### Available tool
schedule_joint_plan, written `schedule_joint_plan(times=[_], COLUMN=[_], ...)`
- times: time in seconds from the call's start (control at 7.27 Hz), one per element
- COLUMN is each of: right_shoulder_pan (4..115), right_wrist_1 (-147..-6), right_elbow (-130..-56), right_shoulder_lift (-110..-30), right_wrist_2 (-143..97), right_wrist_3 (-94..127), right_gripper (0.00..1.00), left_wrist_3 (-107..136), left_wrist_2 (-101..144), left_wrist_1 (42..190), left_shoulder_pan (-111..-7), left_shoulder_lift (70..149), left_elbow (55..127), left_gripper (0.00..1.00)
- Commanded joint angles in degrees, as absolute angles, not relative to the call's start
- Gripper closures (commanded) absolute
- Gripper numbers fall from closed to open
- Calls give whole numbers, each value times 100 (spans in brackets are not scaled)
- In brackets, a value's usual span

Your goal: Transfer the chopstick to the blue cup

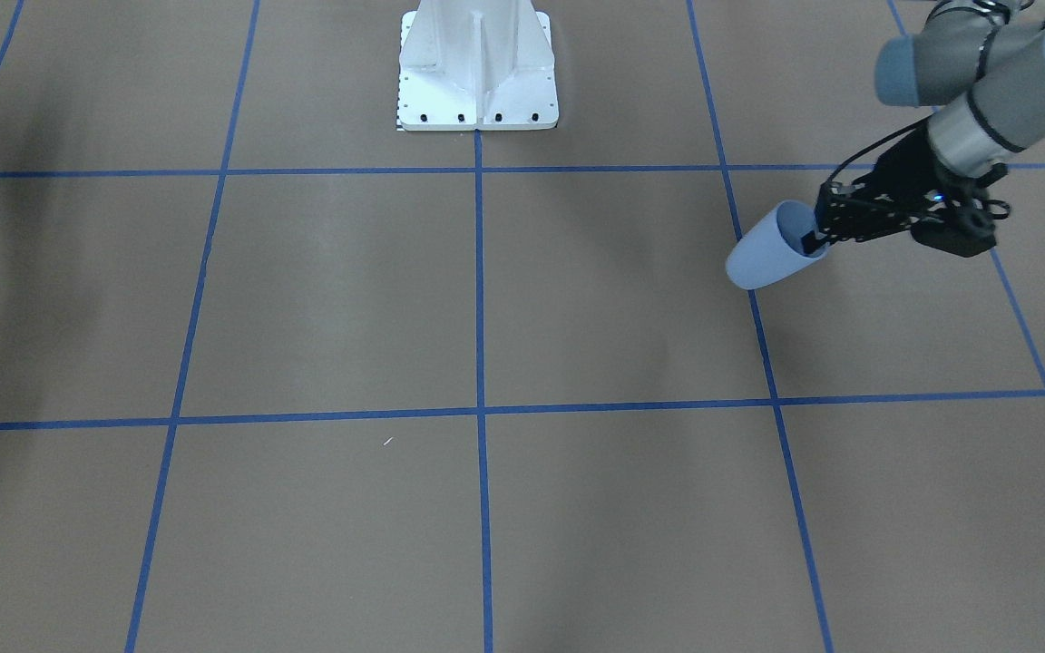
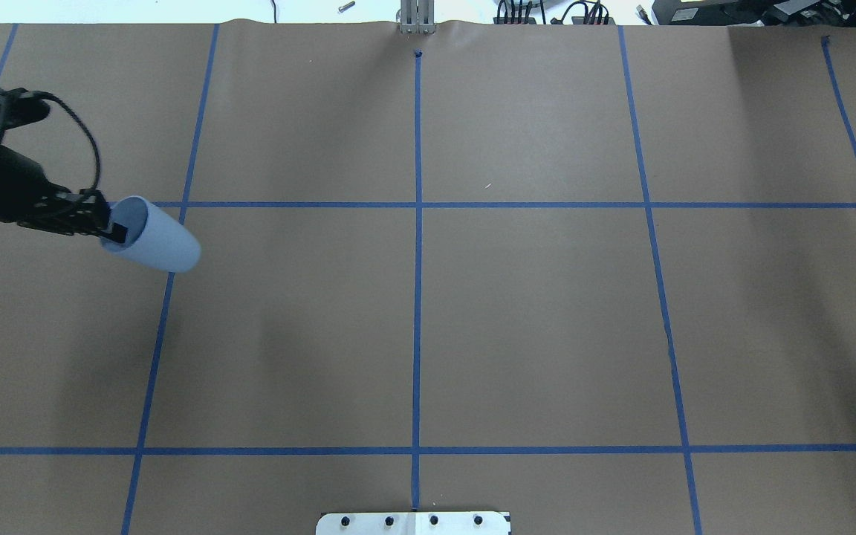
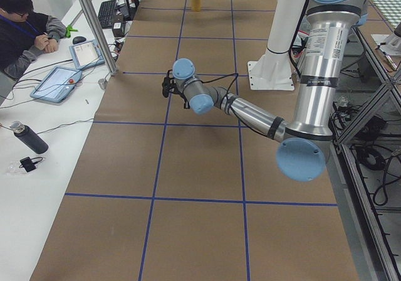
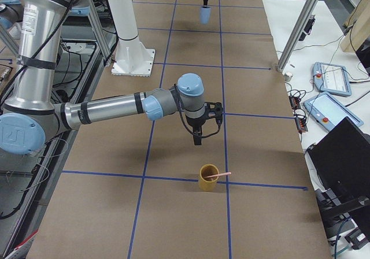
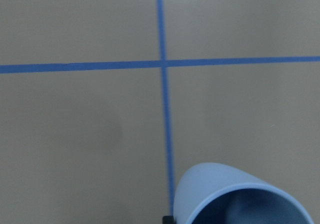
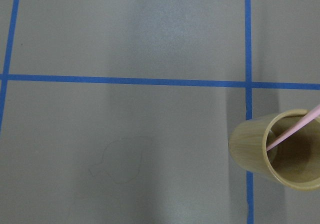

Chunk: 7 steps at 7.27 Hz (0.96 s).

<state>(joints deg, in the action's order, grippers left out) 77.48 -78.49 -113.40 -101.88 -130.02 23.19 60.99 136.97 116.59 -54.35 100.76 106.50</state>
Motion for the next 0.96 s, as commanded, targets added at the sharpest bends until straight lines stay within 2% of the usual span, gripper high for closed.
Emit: schedule_joint_plan(times=[0.0,0.14,0.55,0.83], right_shoulder_pan=[7743,7743,7743,7743], right_wrist_1=[-7849,-7849,-7840,-7849], right_elbow=[-11294,-11294,-11259,-11250], right_shoulder_lift=[-10187,-10187,-10169,-10169], right_wrist_2=[-12999,-12999,-12999,-12999], right_wrist_3=[2312,2320,2320,2320], right_gripper=[0,0,0,0], left_wrist_3=[6829,6846,7329,7330], left_wrist_2=[12689,11621,10383,10047], left_wrist_1=[9506,8509,8455,8473], left_shoulder_pan=[-4408,-3768,-2903,-2620], left_shoulder_lift=[12022,12789,13532,13570], left_elbow=[10661,10618,9856,9589], left_gripper=[100,100,100,100])
